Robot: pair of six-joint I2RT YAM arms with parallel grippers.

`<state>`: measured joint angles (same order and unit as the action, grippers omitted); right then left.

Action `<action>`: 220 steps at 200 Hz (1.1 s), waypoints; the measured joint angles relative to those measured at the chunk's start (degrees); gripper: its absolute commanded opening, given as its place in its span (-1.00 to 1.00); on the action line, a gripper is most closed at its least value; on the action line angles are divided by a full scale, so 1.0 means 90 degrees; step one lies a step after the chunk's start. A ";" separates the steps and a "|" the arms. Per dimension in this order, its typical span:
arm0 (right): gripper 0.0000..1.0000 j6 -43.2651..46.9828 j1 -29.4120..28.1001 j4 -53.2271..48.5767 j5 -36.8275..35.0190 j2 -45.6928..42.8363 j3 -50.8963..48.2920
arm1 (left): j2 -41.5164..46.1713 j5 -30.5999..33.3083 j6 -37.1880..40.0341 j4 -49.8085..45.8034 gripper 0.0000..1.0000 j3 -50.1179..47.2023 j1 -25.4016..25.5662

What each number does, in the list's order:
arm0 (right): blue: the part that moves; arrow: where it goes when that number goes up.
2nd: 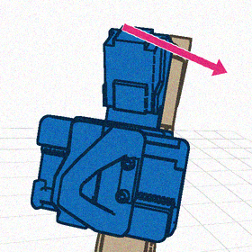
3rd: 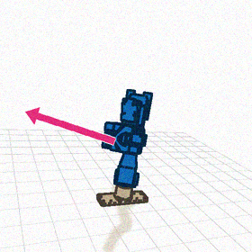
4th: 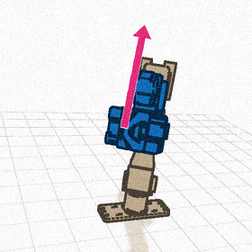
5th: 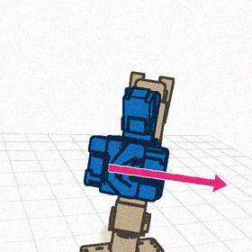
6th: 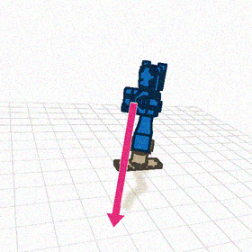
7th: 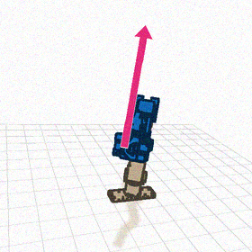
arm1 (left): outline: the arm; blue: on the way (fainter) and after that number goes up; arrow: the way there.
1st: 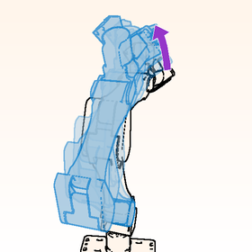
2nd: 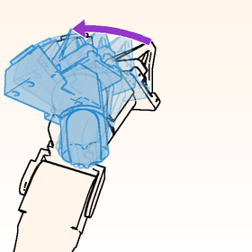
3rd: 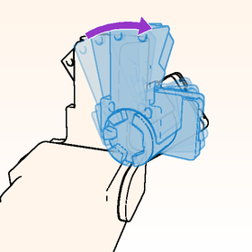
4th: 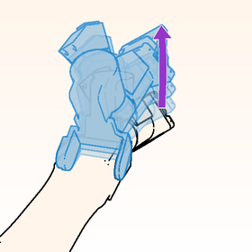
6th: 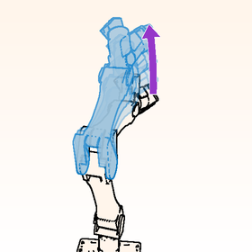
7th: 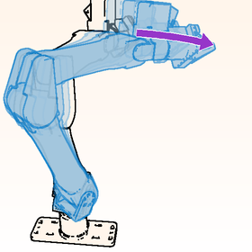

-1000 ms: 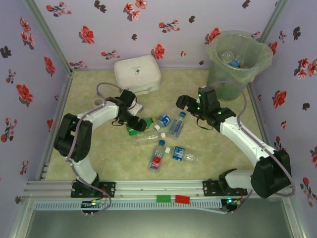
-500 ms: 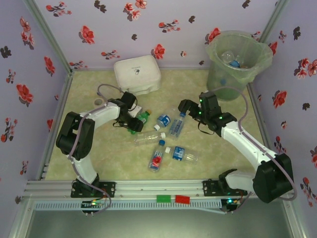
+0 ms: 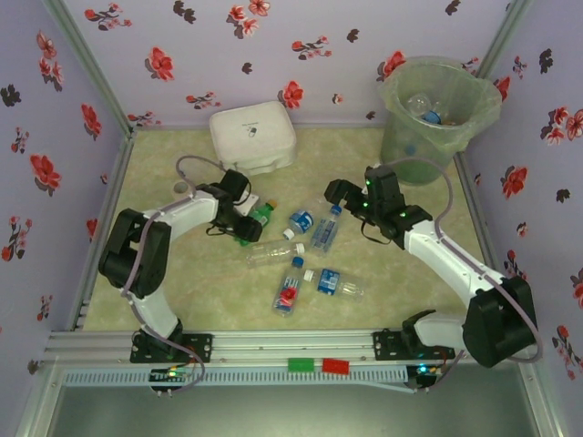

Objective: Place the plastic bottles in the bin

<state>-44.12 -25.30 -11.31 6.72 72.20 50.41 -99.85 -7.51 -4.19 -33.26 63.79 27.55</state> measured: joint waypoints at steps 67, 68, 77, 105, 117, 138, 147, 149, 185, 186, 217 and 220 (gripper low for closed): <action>0.99 0.0197 0.0000 0.0406 0.0877 0.0291 0.0493 | 0.1149 -0.0245 -0.0486 -0.0107 -0.66 0.0624 0.0000; 0.99 0.0197 0.0000 0.0418 0.0886 0.0291 0.0500 | 0.1158 -0.0257 -0.0491 -0.0102 -0.66 0.0636 0.0000; 0.99 0.0214 0.0000 0.0522 0.1052 0.0291 0.0593 | 0.1282 -0.0427 -0.0627 -0.0036 -0.66 0.0789 0.0000; 0.99 0.0204 0.0000 0.0998 0.1530 0.0291 0.0770 | 0.1639 -0.1071 -0.1122 0.0452 -0.66 0.1001 0.0056; 0.99 0.0158 0.0000 0.1260 0.1736 0.0301 0.0792 | 0.1710 -0.1285 -0.1319 0.0648 -0.66 0.1020 0.0134; 0.99 -0.0049 0.0000 0.1756 0.2089 0.0369 0.0797 | 0.1717 -0.1559 -0.1622 0.0971 -0.67 0.1039 0.0323; 0.98 -0.0175 0.0000 0.1996 0.2232 0.0432 0.0797 | 0.1717 -0.1651 -0.1734 0.1090 -0.67 0.1039 0.0406; 0.97 -0.0197 0.0000 0.2050 0.2261 0.0452 0.0797 | 0.1717 -0.1676 -0.1770 0.1134 -0.67 0.1039 0.0427; 0.87 -0.0772 -0.0027 0.2970 0.2620 0.0709 0.0741 | 0.1671 -0.1923 -0.2123 0.1717 -0.67 0.1042 0.0758; 0.87 -0.0789 -0.0029 0.3002 0.2630 0.0719 0.0733 | 0.1668 -0.1928 -0.2125 0.1732 -0.67 0.1047 0.0765; 0.81 -0.0993 -0.0073 0.3332 0.2718 0.0767 0.0583 | 0.1343 -0.2079 -0.2237 0.1972 -0.67 0.1192 0.0991; 0.80 -0.0996 -0.0073 0.3330 0.2718 0.0765 0.0578 | 0.1319 -0.2079 -0.2239 0.1987 -0.67 0.1195 0.1008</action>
<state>-53.08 -25.96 18.65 31.18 79.09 55.61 -87.99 -26.22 -24.34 -15.38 74.54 36.62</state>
